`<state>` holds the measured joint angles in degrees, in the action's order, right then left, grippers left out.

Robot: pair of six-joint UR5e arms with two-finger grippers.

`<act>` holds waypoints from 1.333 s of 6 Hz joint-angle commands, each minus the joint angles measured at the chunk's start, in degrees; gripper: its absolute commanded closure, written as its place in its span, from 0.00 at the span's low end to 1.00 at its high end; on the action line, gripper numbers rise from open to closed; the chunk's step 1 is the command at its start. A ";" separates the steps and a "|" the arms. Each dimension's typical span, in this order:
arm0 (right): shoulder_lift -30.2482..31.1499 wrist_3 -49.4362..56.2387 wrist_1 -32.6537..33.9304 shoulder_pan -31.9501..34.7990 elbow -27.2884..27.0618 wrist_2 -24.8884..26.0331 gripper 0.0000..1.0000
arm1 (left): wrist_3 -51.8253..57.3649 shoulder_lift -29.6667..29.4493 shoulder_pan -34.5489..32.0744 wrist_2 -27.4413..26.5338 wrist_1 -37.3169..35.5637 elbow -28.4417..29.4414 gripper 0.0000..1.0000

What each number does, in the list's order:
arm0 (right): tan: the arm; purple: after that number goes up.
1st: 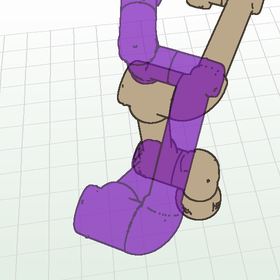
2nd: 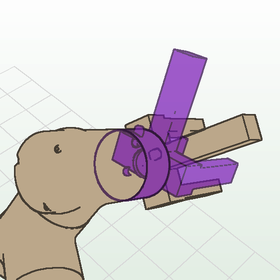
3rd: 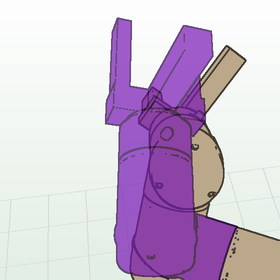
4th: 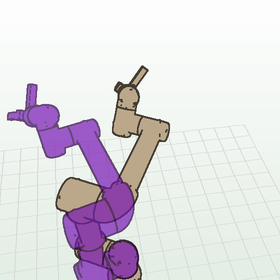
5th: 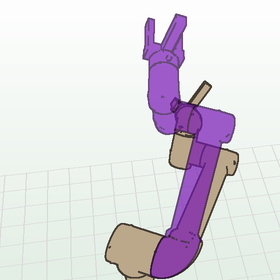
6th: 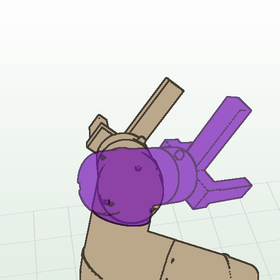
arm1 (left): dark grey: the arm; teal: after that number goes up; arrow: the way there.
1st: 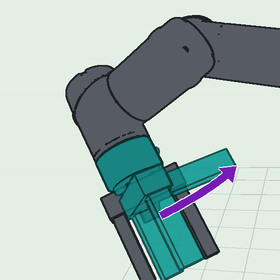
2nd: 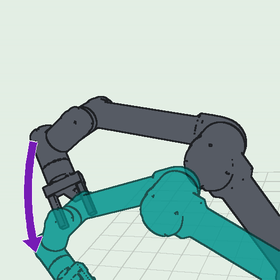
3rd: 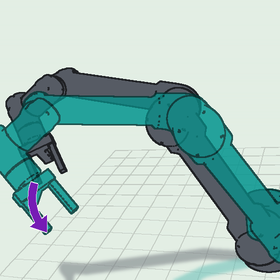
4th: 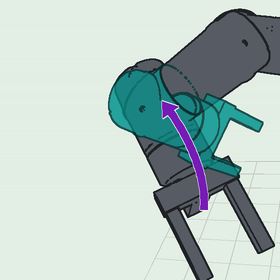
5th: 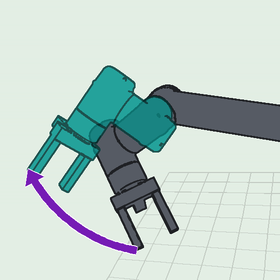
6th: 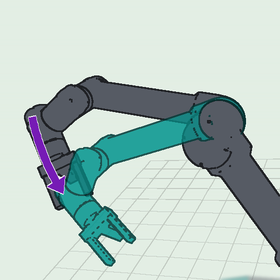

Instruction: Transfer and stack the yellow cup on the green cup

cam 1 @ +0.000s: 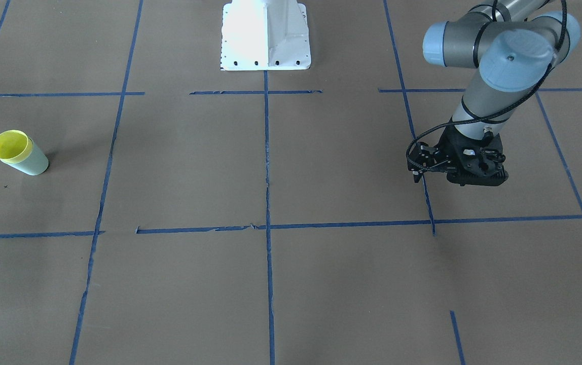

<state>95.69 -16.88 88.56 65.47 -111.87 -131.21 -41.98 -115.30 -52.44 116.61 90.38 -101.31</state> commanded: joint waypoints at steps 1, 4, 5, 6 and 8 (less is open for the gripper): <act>2.64 6.29 0.03 2.62 0.16 0.25 0.00 | 3.97 0.51 -1.34 0.11 -0.56 0.23 0.00; 10.98 19.15 0.55 15.61 0.07 -0.01 0.00 | 34.48 4.01 -15.36 6.94 -10.63 1.20 0.00; 11.88 18.64 0.73 17.40 -0.10 -0.09 0.00 | 40.51 8.30 -19.85 9.05 -11.54 1.20 0.00; 11.98 18.20 0.73 17.33 0.24 0.08 0.00 | 44.92 13.56 -25.38 10.55 -11.11 1.29 0.00; 11.98 16.10 0.82 17.41 0.25 -2.53 0.00 | 54.33 22.88 -34.45 15.82 -10.76 1.99 0.00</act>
<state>107.62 0.26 89.32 82.78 -111.75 -132.13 8.03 -96.85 -82.69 130.10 79.36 -99.75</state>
